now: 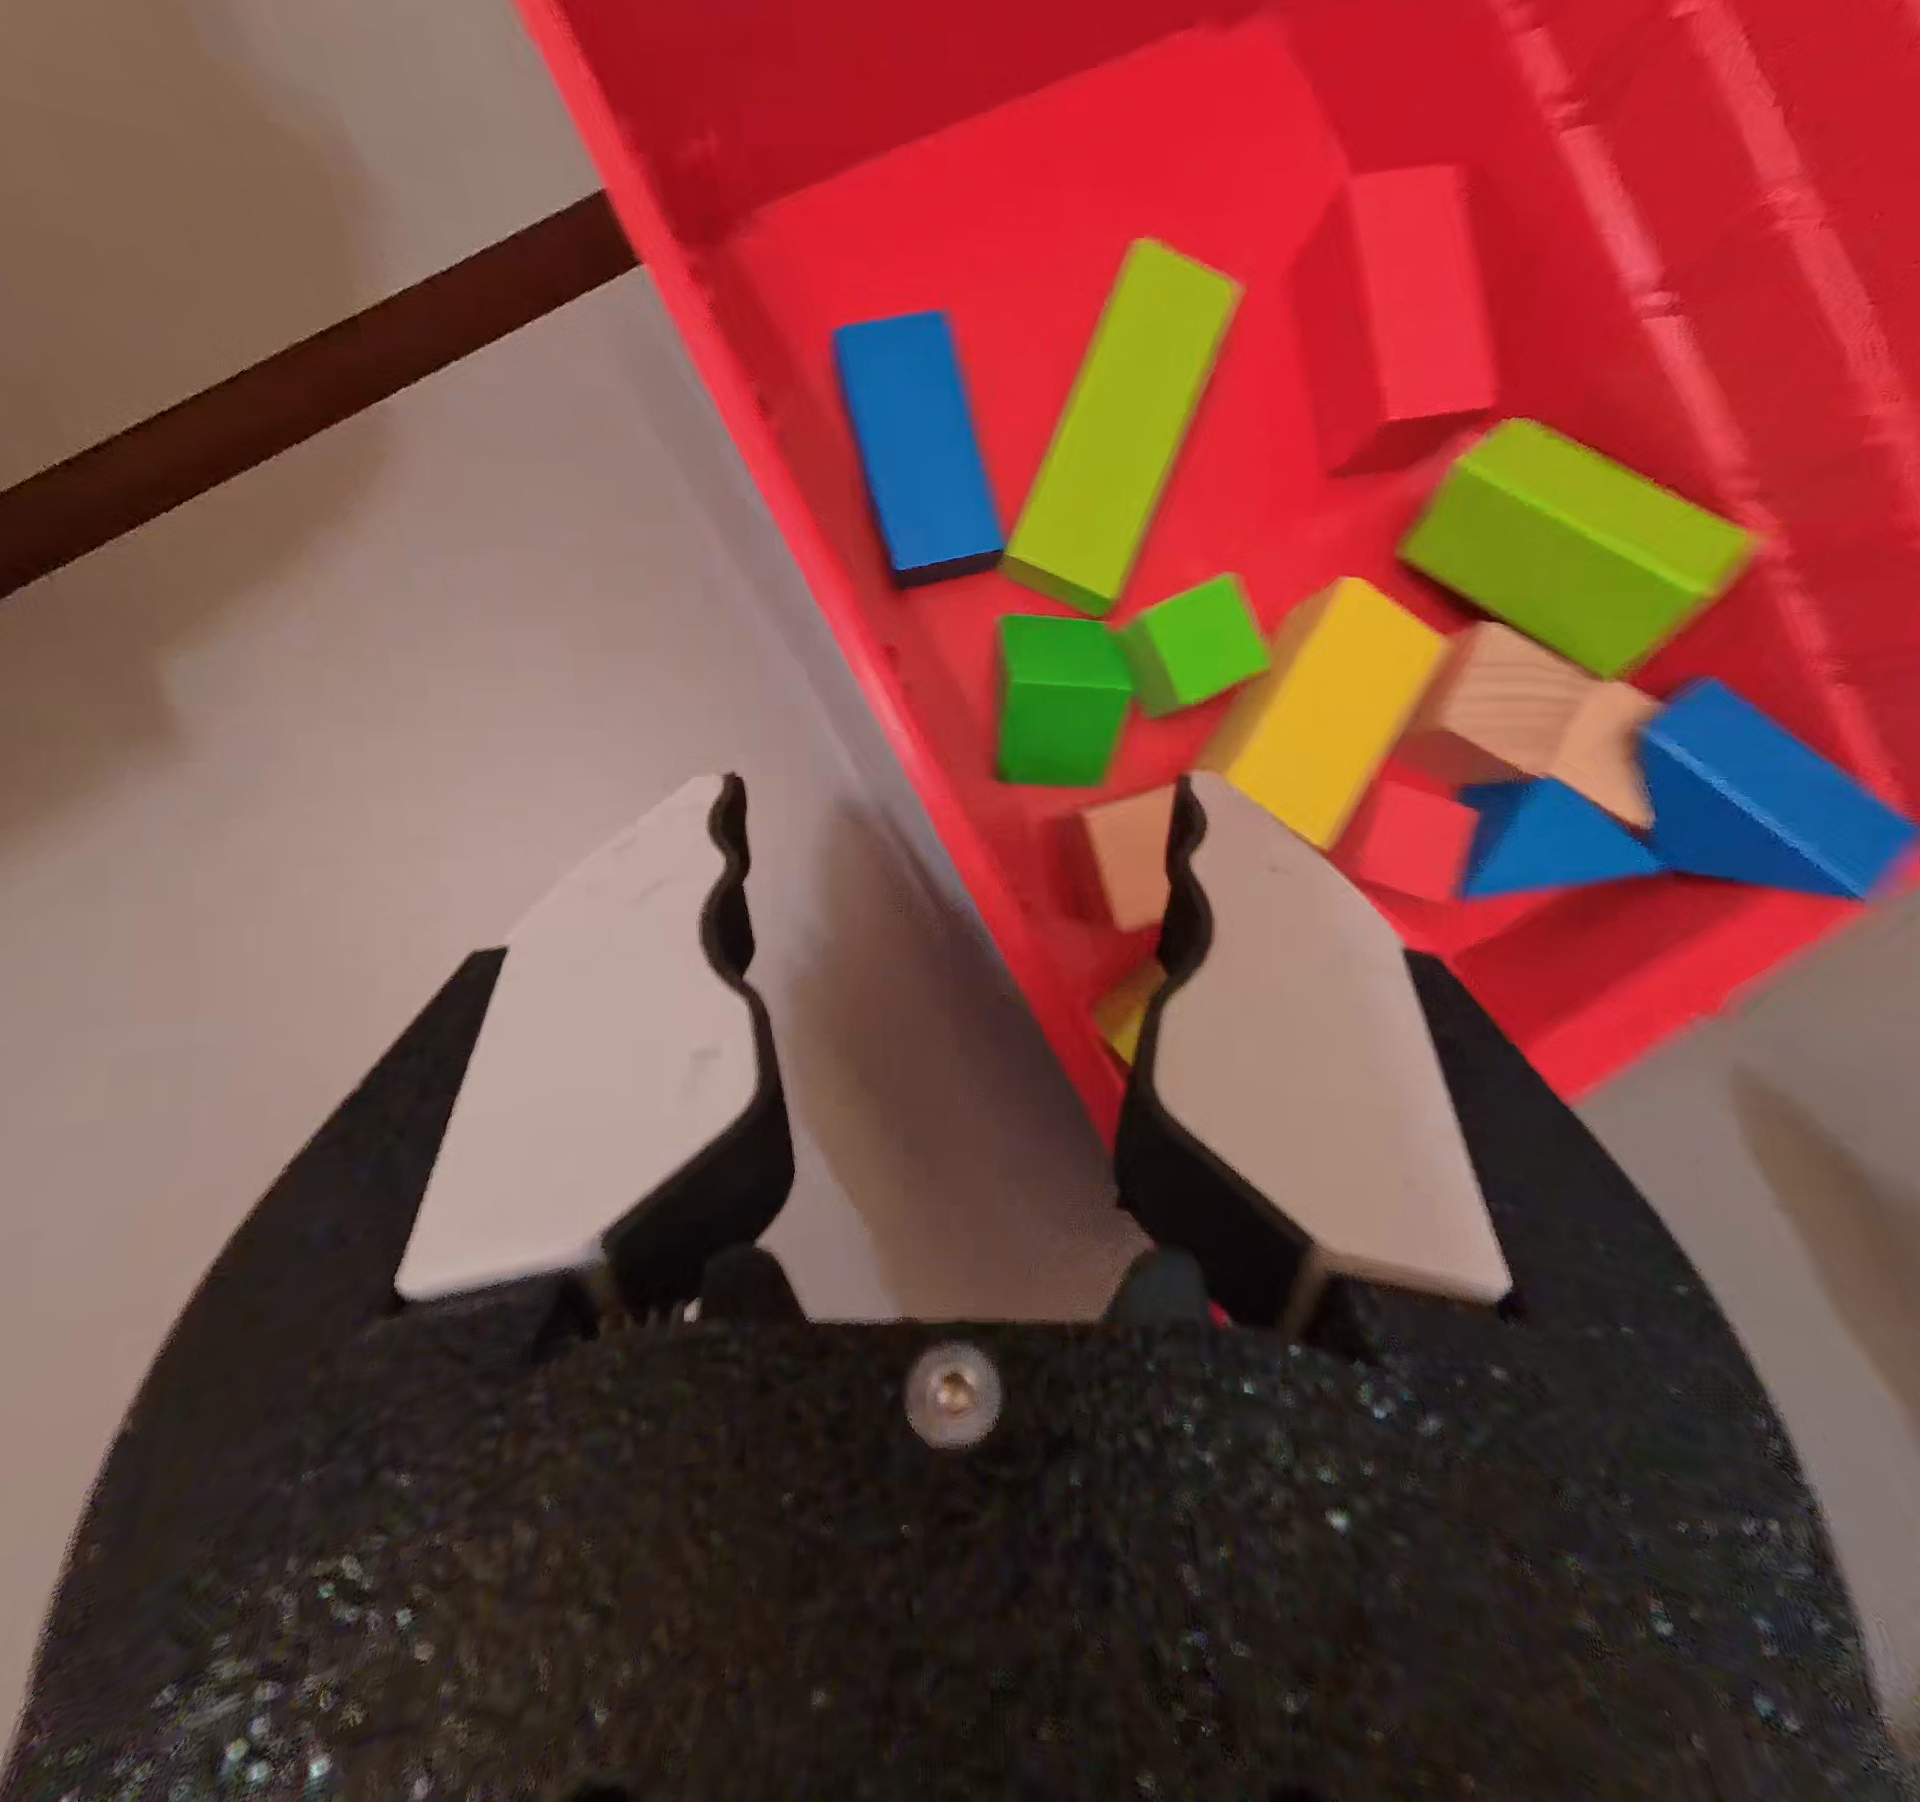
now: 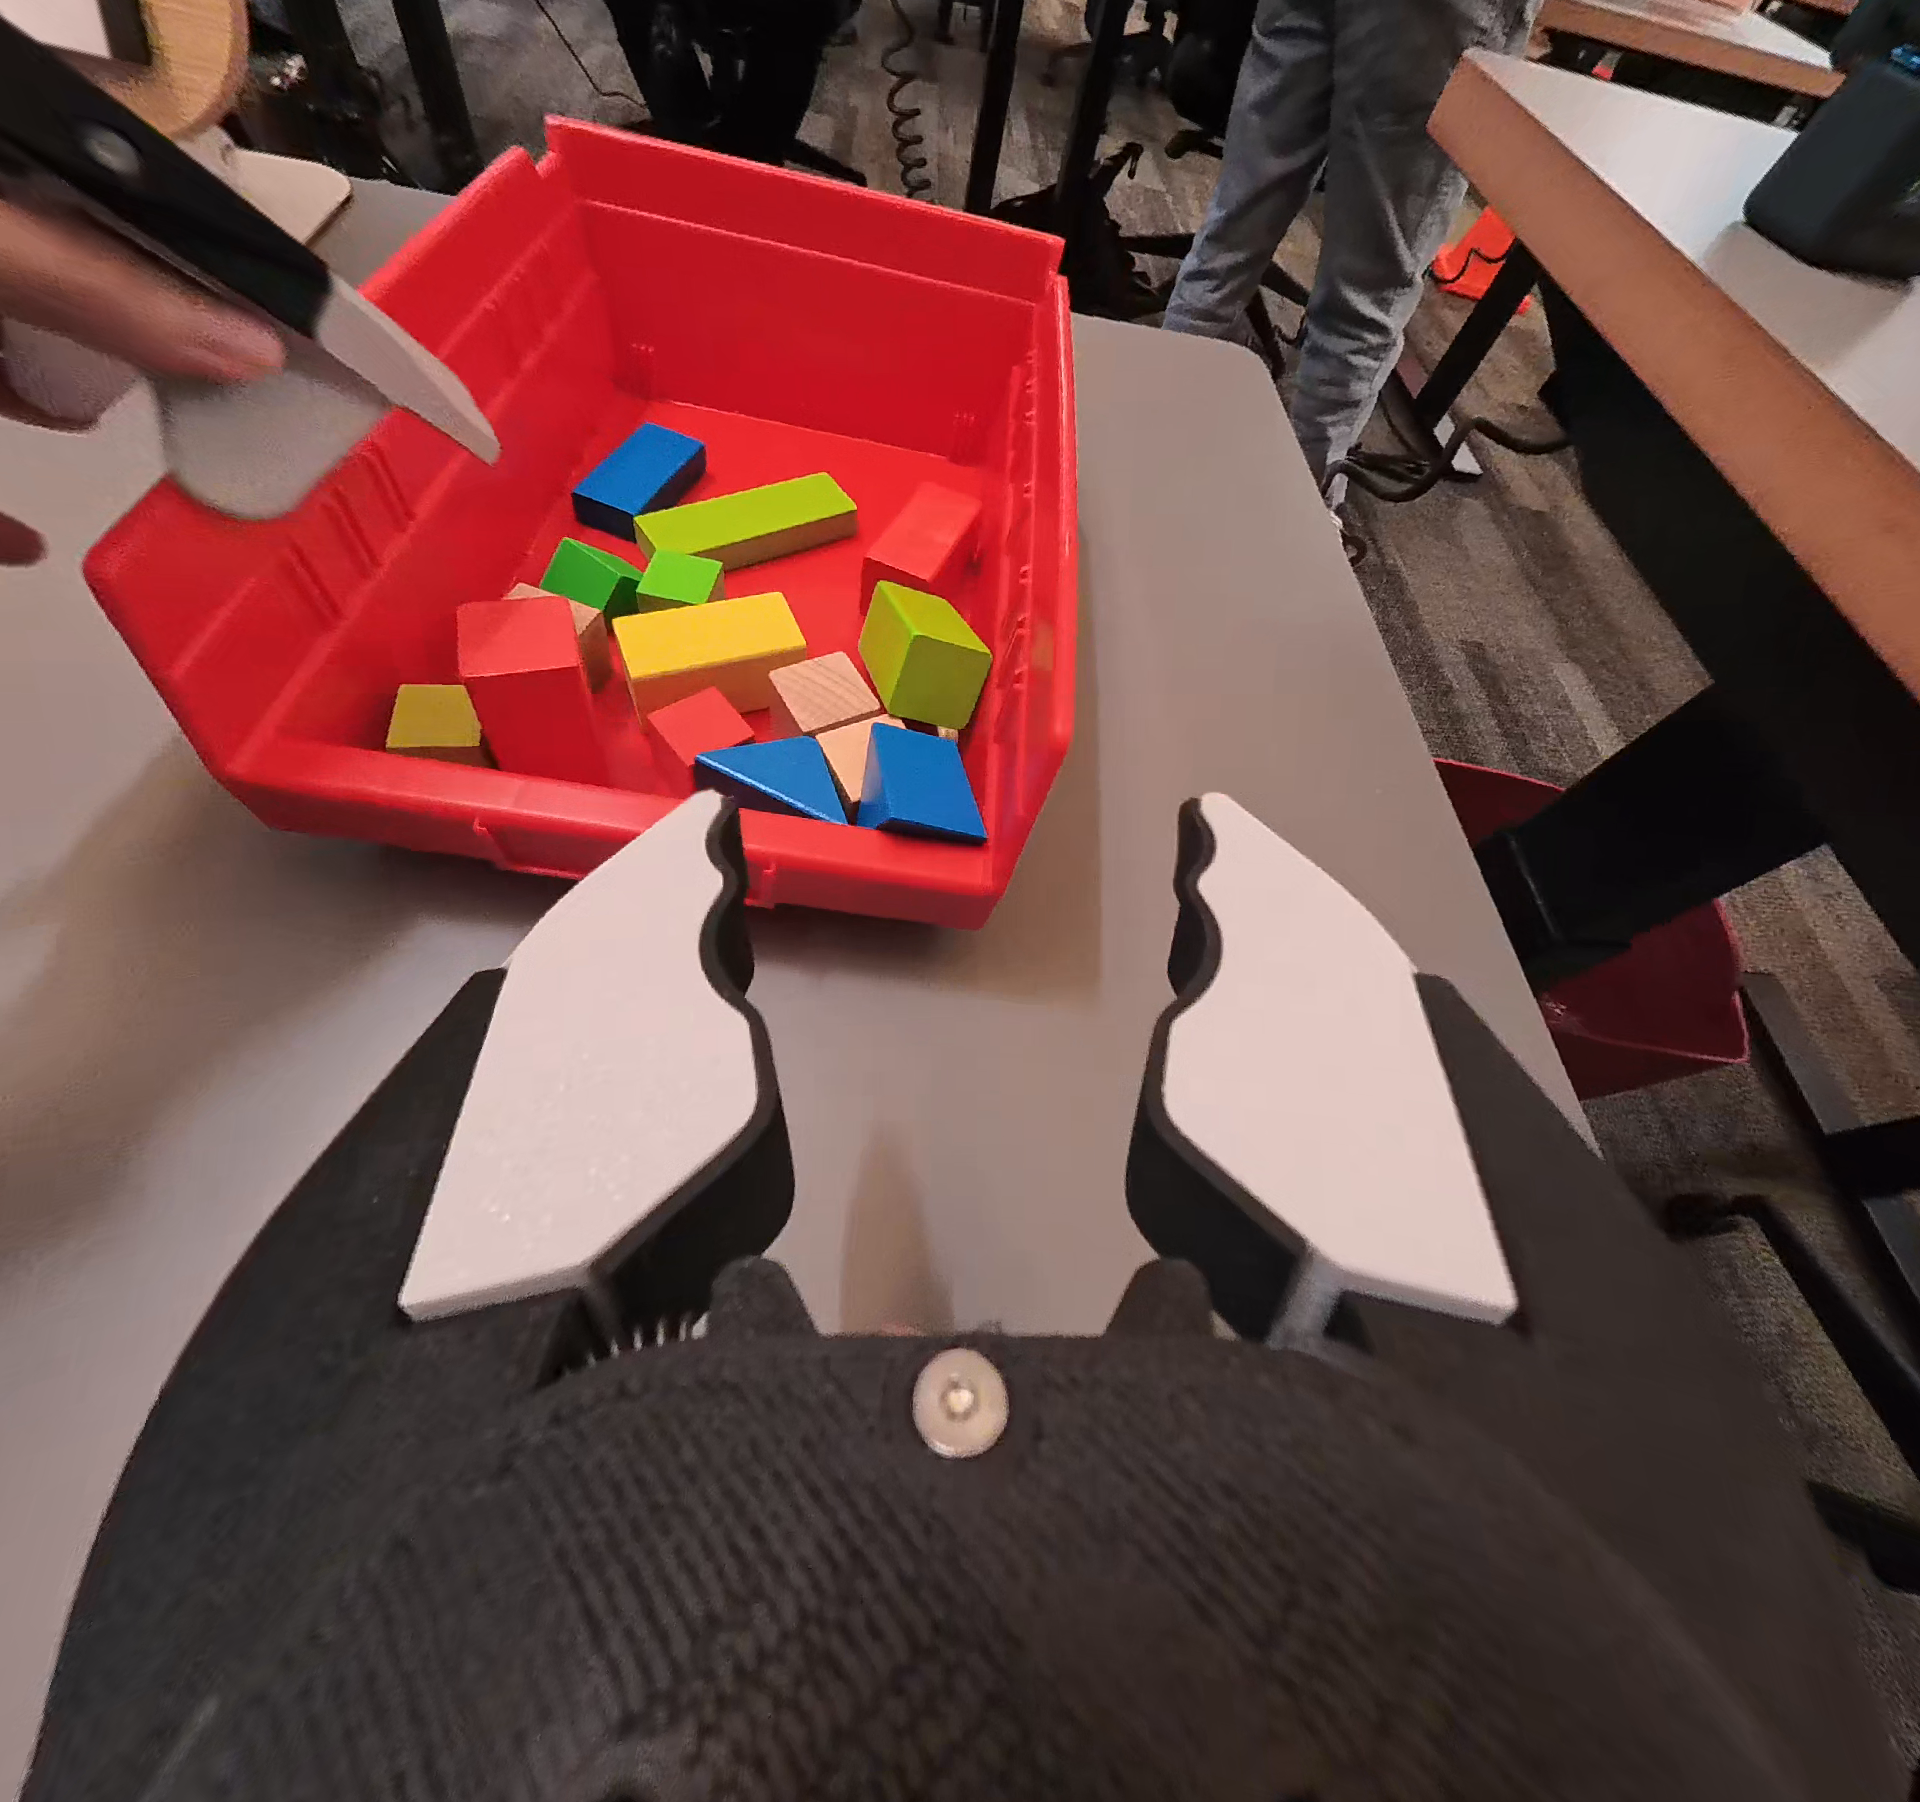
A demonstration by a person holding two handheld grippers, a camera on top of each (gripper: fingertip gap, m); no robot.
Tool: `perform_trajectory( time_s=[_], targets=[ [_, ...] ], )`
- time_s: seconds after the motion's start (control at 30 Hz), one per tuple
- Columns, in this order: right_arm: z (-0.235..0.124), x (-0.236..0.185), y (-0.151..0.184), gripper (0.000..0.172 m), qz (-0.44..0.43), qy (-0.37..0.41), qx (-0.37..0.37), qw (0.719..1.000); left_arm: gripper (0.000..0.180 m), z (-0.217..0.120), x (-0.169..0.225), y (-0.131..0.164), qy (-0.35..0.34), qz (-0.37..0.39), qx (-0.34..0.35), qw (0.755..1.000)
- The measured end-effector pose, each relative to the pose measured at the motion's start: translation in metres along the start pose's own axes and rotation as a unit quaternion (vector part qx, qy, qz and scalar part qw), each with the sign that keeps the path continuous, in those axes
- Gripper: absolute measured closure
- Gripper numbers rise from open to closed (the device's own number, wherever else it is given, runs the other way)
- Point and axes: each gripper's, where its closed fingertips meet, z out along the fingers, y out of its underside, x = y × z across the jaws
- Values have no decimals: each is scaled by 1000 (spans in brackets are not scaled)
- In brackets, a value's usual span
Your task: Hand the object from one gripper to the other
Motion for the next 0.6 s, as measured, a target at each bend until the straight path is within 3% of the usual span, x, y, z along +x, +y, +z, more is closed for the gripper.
perform_trajectory(
  time_s=[0.07, 0.13, 0.23, 0.3, 0.43, 0.6],
  targets=[
    [0, -4, -1, 92, -2, -8, 3, 1000, 129, 15, -3, 6, -7, -9, -18, 1000],
    [0, -8, -4, 92, -3, -15, 7, 1000, 153, 24, 4, 15, 29, -42, -34, 998],
    [-2, -14, -8, 93, -13, -21, 11, 1000, 172, 22, -16, 16, -24, -30, -20, 999],
    [-3, -16, -10, 94, -20, -22, 12, 999, 175, 14, -29, 22, -49, 9, -24, 998],
    [-7, -18, -14, 94, -25, -21, 15, 999, 175, -12, -49, 53, -24, 28, -36, 999],
    [-13, -41, -31, 94, -29, -50, 41, 997, 176, -70, -93, 128, 1, 31, -39, 999]
  ],
)
